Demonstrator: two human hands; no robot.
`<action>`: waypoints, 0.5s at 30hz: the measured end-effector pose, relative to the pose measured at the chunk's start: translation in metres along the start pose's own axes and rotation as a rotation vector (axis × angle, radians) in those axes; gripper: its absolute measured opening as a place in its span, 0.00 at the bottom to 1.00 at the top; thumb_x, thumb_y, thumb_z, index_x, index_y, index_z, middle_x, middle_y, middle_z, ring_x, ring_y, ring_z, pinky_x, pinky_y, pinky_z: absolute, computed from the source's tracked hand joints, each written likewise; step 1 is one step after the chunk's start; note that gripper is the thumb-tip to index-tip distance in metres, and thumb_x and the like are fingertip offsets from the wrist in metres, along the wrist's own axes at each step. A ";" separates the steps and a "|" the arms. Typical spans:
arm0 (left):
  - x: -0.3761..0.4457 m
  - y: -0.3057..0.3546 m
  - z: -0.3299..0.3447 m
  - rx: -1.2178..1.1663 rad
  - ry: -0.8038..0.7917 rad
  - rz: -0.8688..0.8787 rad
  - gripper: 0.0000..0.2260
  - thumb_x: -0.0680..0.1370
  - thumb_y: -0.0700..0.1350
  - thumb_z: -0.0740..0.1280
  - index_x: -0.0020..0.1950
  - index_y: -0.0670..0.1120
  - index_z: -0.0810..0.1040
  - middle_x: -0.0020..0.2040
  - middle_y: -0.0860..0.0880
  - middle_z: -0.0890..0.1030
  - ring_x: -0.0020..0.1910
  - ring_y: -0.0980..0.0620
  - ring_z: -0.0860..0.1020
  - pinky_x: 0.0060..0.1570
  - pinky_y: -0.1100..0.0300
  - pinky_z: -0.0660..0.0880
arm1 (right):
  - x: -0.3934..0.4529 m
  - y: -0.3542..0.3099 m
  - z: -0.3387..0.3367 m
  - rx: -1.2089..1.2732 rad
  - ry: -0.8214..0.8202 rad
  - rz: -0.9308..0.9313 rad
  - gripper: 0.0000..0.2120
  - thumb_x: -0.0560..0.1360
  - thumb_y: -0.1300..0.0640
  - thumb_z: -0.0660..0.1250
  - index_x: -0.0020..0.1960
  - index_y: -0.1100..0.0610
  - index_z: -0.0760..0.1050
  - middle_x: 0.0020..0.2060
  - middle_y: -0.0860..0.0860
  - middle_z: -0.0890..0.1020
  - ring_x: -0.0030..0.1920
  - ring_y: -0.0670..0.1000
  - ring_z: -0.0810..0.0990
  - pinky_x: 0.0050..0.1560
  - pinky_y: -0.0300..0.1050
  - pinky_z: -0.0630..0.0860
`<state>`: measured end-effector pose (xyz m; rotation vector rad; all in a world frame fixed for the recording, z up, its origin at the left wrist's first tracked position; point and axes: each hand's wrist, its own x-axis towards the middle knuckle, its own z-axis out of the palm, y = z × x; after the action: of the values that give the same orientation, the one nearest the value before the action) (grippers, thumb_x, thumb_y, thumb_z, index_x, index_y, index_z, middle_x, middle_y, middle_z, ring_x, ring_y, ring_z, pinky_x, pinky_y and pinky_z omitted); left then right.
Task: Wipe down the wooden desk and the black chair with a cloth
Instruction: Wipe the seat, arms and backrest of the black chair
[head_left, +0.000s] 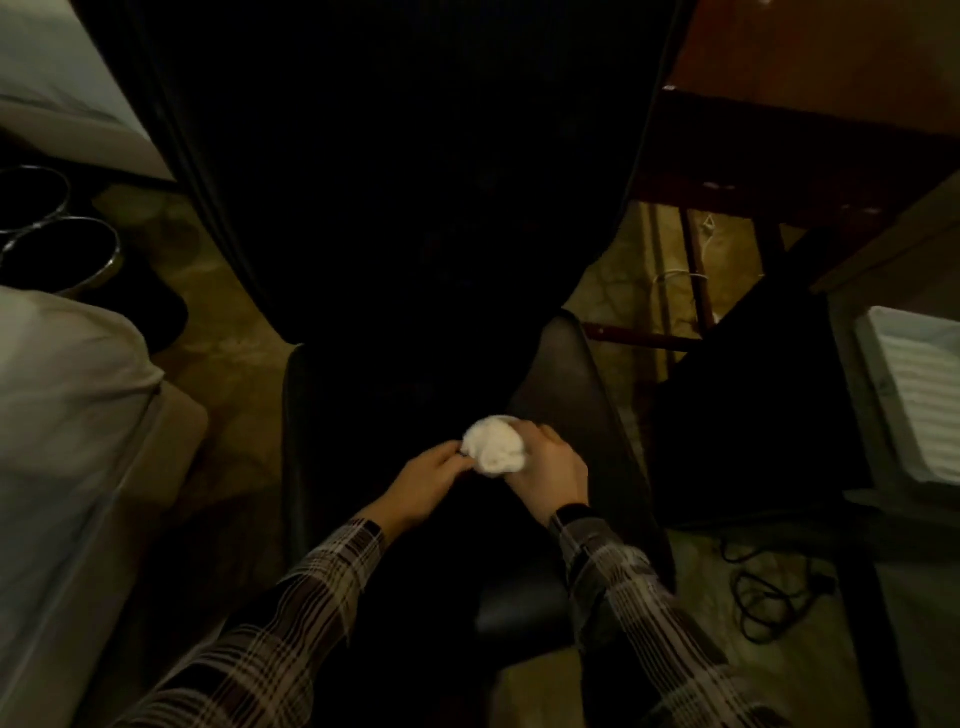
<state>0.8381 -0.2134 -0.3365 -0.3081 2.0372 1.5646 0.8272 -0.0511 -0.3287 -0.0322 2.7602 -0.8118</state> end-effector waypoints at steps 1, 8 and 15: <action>-0.016 0.020 0.002 0.001 -0.033 -0.025 0.06 0.77 0.50 0.65 0.52 0.51 0.78 0.54 0.50 0.80 0.57 0.49 0.77 0.61 0.55 0.70 | -0.019 -0.003 -0.017 0.041 0.024 0.035 0.21 0.73 0.52 0.69 0.65 0.49 0.72 0.55 0.52 0.78 0.54 0.54 0.78 0.46 0.40 0.68; -0.096 0.148 0.031 0.288 -0.031 0.005 0.15 0.77 0.48 0.67 0.57 0.41 0.70 0.50 0.49 0.75 0.47 0.52 0.75 0.42 0.63 0.72 | -0.104 -0.043 -0.110 0.184 0.070 0.219 0.25 0.70 0.52 0.71 0.66 0.51 0.70 0.55 0.52 0.77 0.52 0.55 0.78 0.45 0.42 0.71; -0.128 0.245 0.060 0.174 -0.212 0.080 0.07 0.78 0.42 0.65 0.53 0.44 0.69 0.53 0.45 0.76 0.47 0.52 0.78 0.37 0.60 0.79 | -0.141 -0.060 -0.208 0.280 0.266 0.327 0.29 0.67 0.51 0.73 0.66 0.51 0.71 0.57 0.53 0.77 0.56 0.55 0.77 0.53 0.47 0.74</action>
<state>0.8401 -0.1023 -0.0762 0.0054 2.0216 1.3896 0.9071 0.0213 -0.0938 0.6044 2.7450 -1.1662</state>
